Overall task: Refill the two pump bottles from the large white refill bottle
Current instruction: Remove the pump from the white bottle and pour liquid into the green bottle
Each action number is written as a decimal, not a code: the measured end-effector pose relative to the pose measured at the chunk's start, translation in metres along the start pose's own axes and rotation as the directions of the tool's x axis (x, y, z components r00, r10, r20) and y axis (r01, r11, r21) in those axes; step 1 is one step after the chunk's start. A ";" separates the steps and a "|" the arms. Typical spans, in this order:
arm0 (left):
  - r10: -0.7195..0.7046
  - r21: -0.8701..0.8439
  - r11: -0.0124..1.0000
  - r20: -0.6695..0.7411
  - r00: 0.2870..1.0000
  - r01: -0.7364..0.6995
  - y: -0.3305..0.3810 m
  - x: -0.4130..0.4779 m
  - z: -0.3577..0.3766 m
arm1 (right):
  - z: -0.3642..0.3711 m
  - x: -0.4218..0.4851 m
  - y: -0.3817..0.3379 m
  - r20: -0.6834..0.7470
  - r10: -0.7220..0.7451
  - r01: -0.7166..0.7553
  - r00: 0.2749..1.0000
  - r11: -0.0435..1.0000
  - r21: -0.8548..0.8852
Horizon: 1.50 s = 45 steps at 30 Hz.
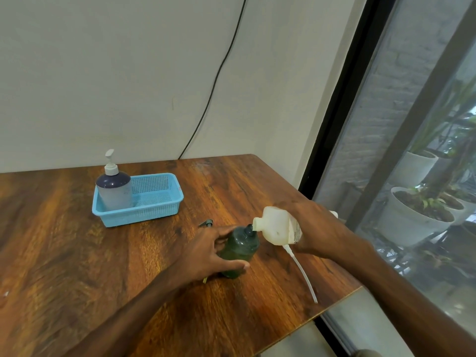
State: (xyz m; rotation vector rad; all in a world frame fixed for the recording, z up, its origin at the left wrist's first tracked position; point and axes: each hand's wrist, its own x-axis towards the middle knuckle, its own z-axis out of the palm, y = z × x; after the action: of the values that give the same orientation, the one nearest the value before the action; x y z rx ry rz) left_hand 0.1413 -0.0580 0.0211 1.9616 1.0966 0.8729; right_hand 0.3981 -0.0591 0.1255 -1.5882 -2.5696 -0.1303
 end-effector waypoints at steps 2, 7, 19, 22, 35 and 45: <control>0.004 -0.009 1.000 -0.001 1.000 -0.004 -0.001 0.000 0.001 | -0.001 -0.001 -0.001 -0.005 0.003 -0.003 1.000 1.000 -0.002; 0.019 -0.023 1.000 -0.012 1.000 -0.020 -0.002 -0.001 0.002 | -0.001 -0.002 -0.002 0.000 0.005 -0.005 1.000 1.000 0.017; 0.015 -0.005 1.000 -0.013 1.000 -0.015 -0.001 -0.001 0.000 | -0.005 -0.002 -0.005 -0.003 -0.003 0.003 1.000 1.000 -0.009; 0.009 -0.007 1.000 -0.017 1.000 -0.009 -0.001 -0.001 0.000 | -0.006 -0.002 -0.005 -0.010 -0.012 0.012 1.000 0.999 -0.031; 0.010 -0.009 1.000 -0.008 1.000 -0.010 -0.001 0.000 0.000 | -0.006 -0.002 -0.007 -0.005 -0.004 0.004 1.000 0.999 -0.041; 0.020 -0.008 1.000 -0.011 1.000 -0.020 -0.002 0.000 -0.001 | -0.009 -0.001 -0.008 0.015 0.002 -0.002 1.000 0.999 -0.036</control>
State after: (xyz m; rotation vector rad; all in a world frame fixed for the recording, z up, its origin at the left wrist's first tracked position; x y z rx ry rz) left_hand 0.1401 -0.0569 0.0201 1.9663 1.0800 0.8987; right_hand 0.3924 -0.0649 0.1339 -1.6098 -2.5913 -0.1654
